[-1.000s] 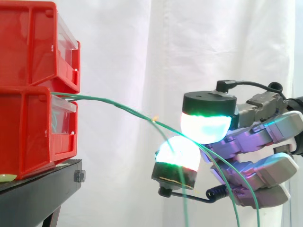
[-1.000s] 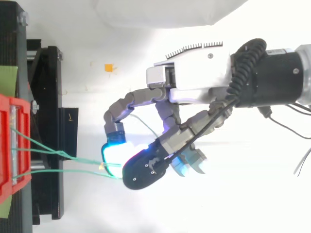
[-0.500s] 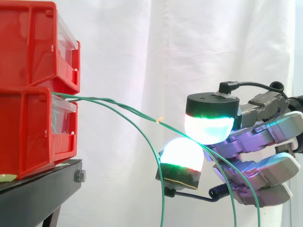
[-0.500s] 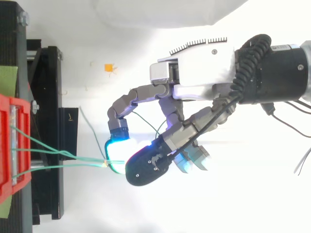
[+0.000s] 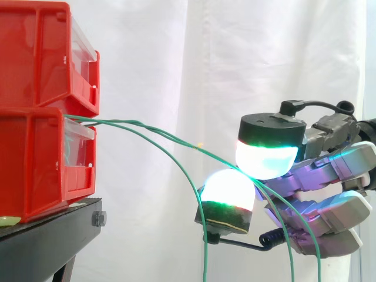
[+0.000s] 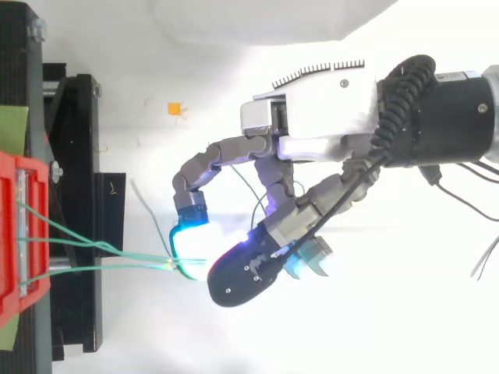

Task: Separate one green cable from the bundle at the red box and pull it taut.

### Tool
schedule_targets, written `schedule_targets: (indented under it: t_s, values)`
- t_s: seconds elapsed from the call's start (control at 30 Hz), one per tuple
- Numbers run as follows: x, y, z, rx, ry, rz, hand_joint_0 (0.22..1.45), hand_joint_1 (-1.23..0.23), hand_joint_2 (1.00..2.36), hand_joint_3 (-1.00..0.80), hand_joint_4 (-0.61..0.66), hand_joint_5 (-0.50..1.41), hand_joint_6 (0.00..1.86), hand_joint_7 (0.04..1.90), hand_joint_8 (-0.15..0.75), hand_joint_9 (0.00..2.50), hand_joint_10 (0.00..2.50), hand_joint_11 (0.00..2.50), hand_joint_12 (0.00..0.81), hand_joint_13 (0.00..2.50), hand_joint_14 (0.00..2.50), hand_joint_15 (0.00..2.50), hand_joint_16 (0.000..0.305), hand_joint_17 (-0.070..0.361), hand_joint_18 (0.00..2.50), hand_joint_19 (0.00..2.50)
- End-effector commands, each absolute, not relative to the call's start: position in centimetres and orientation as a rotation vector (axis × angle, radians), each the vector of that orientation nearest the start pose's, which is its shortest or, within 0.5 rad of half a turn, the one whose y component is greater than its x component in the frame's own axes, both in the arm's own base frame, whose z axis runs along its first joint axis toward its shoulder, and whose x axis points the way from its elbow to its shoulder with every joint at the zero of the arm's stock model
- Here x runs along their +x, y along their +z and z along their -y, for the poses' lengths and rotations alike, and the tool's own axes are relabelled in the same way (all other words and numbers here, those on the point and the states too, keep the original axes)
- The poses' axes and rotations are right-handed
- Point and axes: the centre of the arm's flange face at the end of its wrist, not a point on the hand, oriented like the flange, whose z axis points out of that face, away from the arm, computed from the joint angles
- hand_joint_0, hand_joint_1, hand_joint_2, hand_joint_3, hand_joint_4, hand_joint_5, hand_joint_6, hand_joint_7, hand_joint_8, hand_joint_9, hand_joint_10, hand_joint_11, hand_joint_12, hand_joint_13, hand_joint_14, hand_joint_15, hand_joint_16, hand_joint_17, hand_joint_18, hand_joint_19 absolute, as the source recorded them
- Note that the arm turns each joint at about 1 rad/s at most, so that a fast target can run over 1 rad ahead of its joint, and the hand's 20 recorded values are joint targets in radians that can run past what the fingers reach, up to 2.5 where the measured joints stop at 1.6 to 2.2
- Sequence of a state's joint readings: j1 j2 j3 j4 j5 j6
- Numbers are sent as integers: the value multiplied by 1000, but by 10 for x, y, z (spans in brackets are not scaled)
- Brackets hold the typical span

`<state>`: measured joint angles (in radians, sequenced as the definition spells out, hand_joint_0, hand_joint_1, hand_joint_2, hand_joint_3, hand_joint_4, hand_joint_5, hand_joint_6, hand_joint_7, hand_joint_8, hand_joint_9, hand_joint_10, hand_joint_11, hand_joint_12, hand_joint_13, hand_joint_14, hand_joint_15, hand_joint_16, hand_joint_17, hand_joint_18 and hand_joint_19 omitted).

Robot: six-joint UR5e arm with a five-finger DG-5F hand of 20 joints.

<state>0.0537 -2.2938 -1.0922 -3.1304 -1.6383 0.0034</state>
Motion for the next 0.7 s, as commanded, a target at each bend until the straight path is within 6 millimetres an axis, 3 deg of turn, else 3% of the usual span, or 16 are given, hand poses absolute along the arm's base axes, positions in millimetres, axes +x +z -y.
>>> schedule_targets:
  t_s: [0.0, 0.13, 0.3, 0.47, 0.57, 0.67]
  values:
    - [741, 267, 87, 1324, 1180, -1472, 731, -963, 1013, -287, 89, 137, 504, 1293, 278, 1894, 11, 322, 463, 1502, 18, 652, 64, 145, 1518, 443]
    - [741, 265, 88, 1326, 1178, -1472, 718, -944, 1001, -488, 113, 135, 503, 1280, 269, 1893, 12, 325, 457, 1504, 19, 652, 64, 144, 1514, 452]
    - [741, 266, 88, 1325, 1179, -1470, 519, -673, 1000, -500, 146, 136, 503, 1282, 270, 1912, 10, 264, 473, 1525, 19, 632, 72, 163, 1549, 440]
    - [741, 266, 88, 1326, 1178, -1469, 483, -496, 1000, -500, 134, 138, 503, 1271, 272, 1935, 8, 231, 480, 1533, 19, 628, 78, 176, 1576, 432]
    - [741, 266, 88, 1325, 1179, -1468, 515, -413, 1000, -500, 105, 139, 503, 1270, 271, 1922, 9, 237, 470, 1521, 17, 633, 75, 170, 1531, 459]
    - [741, 266, 88, 1325, 1179, -1468, 632, -537, 1000, -500, 72, 139, 503, 1272, 257, 1920, 12, 286, 451, 1495, 20, 643, 70, 157, 1470, 498]
